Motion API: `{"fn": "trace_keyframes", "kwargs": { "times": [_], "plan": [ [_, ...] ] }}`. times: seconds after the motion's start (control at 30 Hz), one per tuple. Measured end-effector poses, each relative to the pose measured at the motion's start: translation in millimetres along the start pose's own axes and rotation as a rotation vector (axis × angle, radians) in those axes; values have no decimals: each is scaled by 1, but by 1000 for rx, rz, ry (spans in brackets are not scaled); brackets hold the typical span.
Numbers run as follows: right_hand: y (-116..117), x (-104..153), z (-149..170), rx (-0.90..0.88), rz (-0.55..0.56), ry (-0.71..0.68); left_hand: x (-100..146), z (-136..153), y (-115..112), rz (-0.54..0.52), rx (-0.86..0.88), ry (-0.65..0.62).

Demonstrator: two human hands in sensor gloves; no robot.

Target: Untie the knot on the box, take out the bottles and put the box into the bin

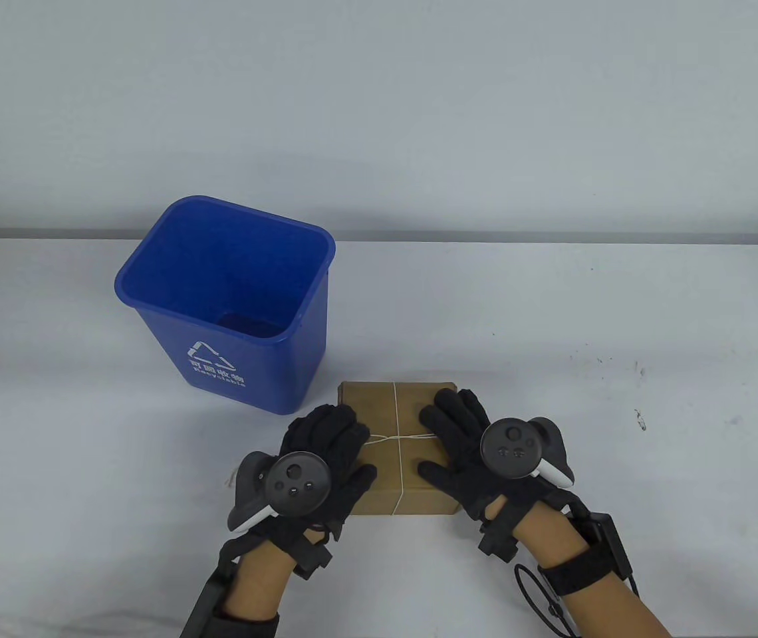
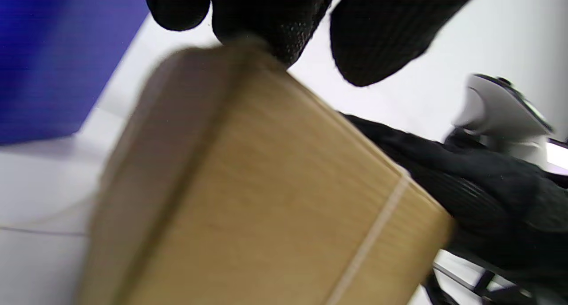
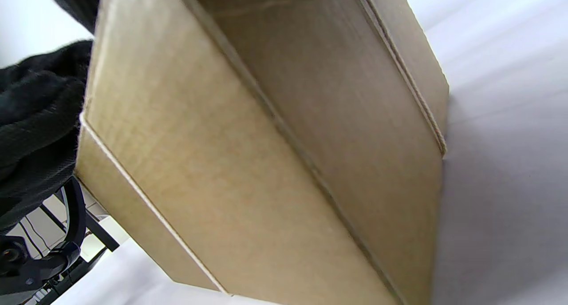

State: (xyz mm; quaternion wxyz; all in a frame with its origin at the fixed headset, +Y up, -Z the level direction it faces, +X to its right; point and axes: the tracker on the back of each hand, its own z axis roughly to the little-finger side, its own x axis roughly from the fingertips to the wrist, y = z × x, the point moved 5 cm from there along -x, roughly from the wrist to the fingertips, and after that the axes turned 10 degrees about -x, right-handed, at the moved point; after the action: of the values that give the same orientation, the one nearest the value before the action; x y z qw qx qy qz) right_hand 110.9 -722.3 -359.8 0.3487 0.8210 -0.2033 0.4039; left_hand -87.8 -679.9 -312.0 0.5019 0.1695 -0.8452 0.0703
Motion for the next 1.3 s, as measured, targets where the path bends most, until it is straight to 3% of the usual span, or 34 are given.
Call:
{"fn": "trace_keyframes", "kwargs": {
  "times": [0.2,0.37,0.43,0.73,0.97,1.3],
  "plan": [
    [-2,-2,-6,32,4,34,-17,-4,-6,37,-46,34],
    [-7,-6,-13,92,-10,101,-20,2,-37,132,17,10],
    [-10,-8,-17,104,7,122,-19,4,-34,73,57,29],
    [-20,-31,-45,257,98,204,-18,7,-36,100,57,38],
    [-11,-28,-63,390,172,120,-17,6,-37,100,60,41],
    [-8,-19,-50,301,174,61,-13,6,-38,105,73,54]
  ]
}}
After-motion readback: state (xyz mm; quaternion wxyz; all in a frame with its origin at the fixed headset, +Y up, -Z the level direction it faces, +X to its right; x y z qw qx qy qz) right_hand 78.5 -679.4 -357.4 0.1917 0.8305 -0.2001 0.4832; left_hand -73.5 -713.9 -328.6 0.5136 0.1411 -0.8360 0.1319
